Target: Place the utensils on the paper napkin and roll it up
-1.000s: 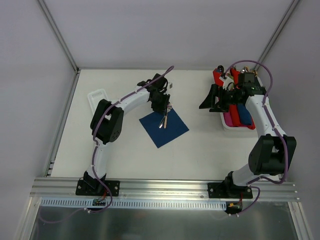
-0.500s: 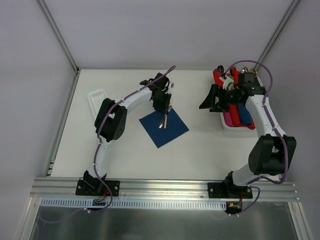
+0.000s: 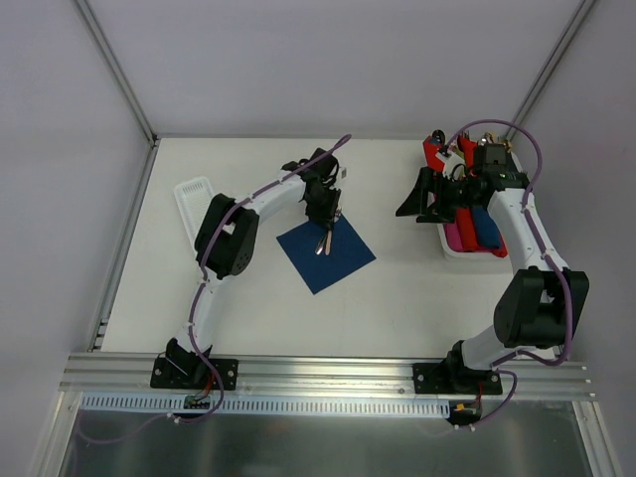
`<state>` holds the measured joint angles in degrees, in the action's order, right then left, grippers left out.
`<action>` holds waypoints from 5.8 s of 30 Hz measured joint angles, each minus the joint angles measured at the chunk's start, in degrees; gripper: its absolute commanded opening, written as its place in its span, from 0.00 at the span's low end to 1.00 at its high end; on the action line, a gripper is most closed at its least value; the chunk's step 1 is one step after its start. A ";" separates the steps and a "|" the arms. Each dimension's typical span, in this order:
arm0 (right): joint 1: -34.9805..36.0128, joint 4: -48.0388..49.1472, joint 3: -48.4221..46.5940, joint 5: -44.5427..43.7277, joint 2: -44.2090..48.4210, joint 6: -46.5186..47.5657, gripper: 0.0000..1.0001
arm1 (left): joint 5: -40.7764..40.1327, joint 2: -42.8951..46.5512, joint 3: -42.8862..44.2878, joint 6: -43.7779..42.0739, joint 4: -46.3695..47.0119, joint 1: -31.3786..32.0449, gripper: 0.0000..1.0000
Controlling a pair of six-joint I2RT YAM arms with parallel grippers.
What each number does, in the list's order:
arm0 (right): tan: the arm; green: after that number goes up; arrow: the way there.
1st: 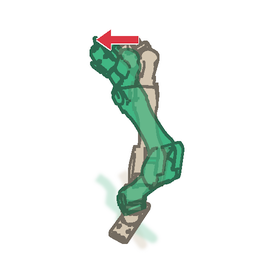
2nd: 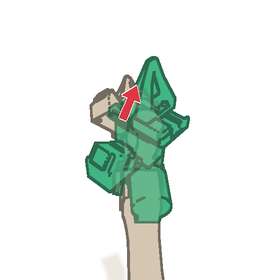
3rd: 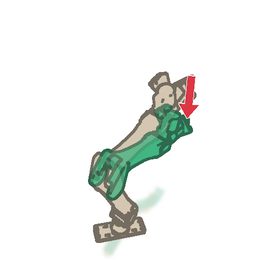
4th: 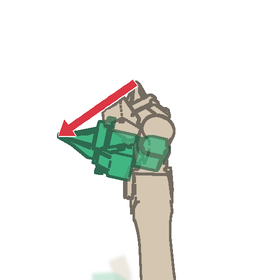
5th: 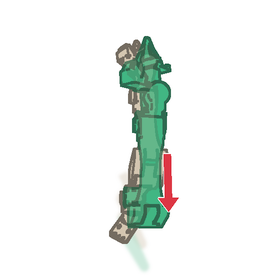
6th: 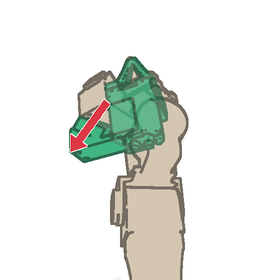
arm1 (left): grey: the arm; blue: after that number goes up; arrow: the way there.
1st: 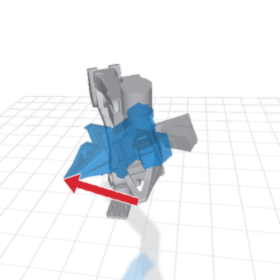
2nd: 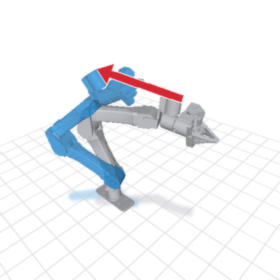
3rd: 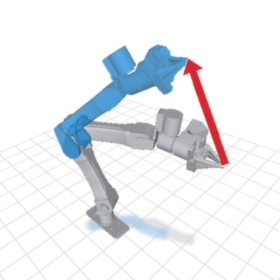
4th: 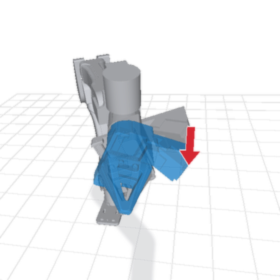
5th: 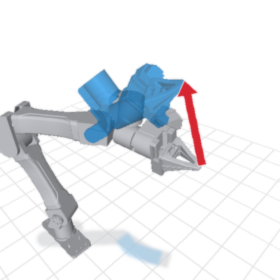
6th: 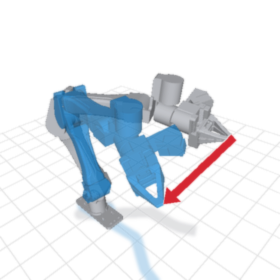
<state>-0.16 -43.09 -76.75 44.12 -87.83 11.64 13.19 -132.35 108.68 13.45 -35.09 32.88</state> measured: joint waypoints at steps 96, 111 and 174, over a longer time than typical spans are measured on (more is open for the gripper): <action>0.00 -0.02 0.28 0.02 -0.74 1.05 0.92 | -1.60 7.63 -13.27 20.13 12.00 -3.76 0.00; 0.00 -0.02 0.28 0.02 -0.74 1.07 0.92 | -0.24 5.90 -12.17 17.73 11.87 -3.76 0.00; 58.38 13.35 -0.13 -37.48 -20.72 17.53 0.48 | 15.08 57.64 -43.17 30.51 13.33 -31.12 0.54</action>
<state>58.22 -29.74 -76.88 6.63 -108.55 29.17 28.27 -74.72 65.52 43.97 -21.76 1.76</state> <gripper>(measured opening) 0.479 0.543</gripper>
